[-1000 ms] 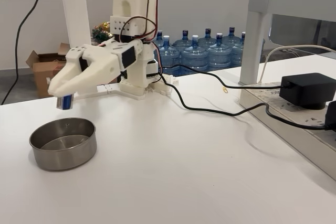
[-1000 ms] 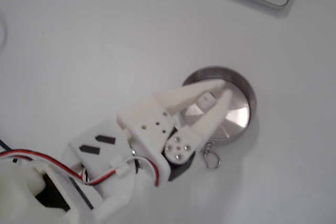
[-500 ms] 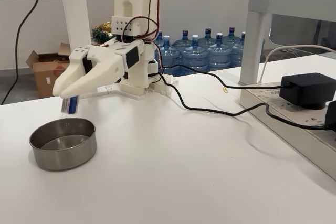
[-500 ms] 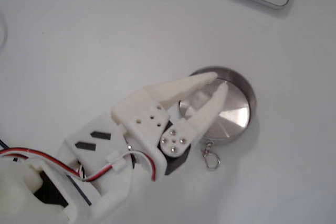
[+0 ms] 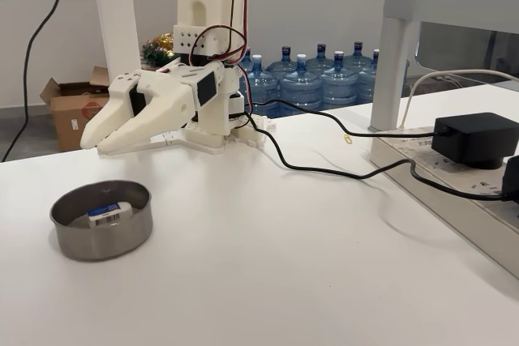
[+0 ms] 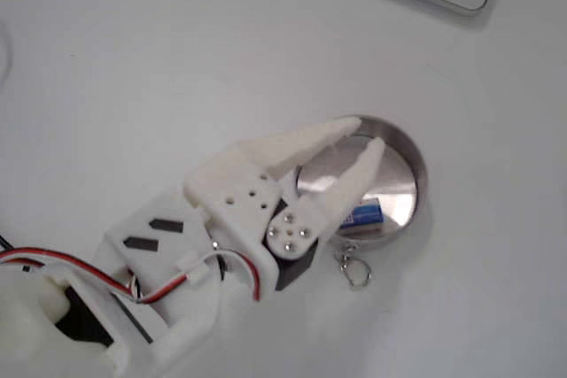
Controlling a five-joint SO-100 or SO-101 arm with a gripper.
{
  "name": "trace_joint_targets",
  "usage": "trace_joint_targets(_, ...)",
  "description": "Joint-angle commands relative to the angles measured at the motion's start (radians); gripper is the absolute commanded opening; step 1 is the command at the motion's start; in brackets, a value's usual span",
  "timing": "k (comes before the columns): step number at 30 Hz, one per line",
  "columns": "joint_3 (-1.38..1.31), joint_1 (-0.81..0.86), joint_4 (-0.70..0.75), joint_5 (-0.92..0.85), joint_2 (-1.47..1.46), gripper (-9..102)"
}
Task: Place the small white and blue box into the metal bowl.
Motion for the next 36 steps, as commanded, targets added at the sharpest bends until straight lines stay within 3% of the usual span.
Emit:
trace_joint_targets(1,0.048,-0.040,-0.014,0.002,0.017,4)
trace_joint_targets(4,0.048,-0.063,-0.011,0.003,0.015,-5)
trace_joint_targets(9,0.048,-0.147,-0.014,-0.006,0.017,-4)
trace_joint_targets(19,0.046,-0.670,-0.002,-0.029,0.015,-4)
trace_joint_targets(24,0.049,-0.707,-0.009,-0.319,0.029,-4)
trace_joint_targets(29,0.054,-0.758,0.017,-0.749,0.176,-4)
trace_joint_targets(32,0.051,-0.808,0.172,-1.008,0.322,-4)
trace_joint_targets(36,0.054,-0.876,0.558,-1.262,0.637,-4)
